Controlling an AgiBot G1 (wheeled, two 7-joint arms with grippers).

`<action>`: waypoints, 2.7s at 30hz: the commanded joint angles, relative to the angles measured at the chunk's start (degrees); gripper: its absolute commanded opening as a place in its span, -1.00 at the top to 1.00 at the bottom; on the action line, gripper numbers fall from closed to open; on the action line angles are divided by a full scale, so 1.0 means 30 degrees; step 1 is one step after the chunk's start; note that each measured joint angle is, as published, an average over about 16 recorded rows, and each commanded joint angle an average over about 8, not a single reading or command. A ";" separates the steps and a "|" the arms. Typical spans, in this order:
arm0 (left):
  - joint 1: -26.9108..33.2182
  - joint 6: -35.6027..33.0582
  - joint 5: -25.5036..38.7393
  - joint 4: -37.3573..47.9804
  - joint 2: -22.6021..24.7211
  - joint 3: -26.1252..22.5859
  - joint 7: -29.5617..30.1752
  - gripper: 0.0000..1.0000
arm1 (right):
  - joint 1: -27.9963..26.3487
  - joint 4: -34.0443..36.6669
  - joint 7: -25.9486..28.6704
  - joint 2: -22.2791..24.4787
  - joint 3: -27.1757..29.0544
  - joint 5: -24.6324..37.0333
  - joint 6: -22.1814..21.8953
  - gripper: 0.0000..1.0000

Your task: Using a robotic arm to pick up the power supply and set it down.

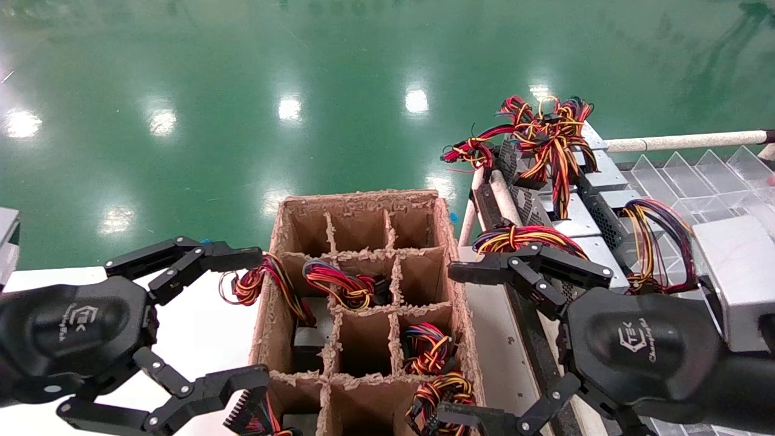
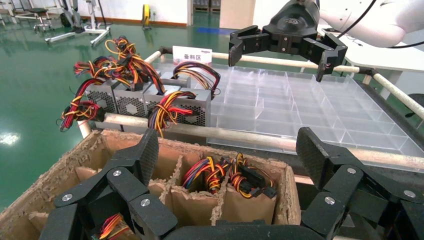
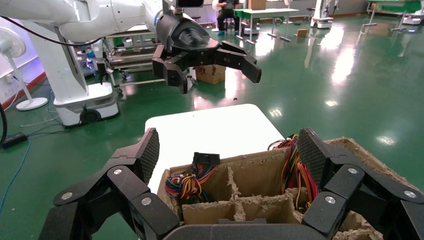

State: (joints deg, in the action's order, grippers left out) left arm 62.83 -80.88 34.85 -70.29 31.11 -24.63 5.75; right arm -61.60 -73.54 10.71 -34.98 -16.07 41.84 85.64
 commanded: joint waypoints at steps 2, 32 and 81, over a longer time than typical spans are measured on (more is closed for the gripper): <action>0.0000 0.0000 0.0000 0.0000 0.0000 0.0000 0.0000 -1.00 | 0.0000 0.0000 0.0000 0.0000 0.0000 0.0000 0.0000 -1.00; 0.0001 0.0000 0.0000 0.0000 0.0000 0.0000 0.0000 1.00 | 0.0048 0.0348 -0.0111 -0.0589 -0.0872 0.0922 0.0591 -1.00; 0.0001 0.0000 0.0000 0.0000 0.0000 0.0000 0.0000 1.00 | -0.6166 1.2810 -0.7517 -1.1313 -0.9687 0.6203 0.1614 -1.00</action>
State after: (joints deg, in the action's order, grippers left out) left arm 62.83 -80.88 34.85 -70.29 31.11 -24.63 5.75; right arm -80.05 -35.23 -11.85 -68.84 -45.08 60.39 90.46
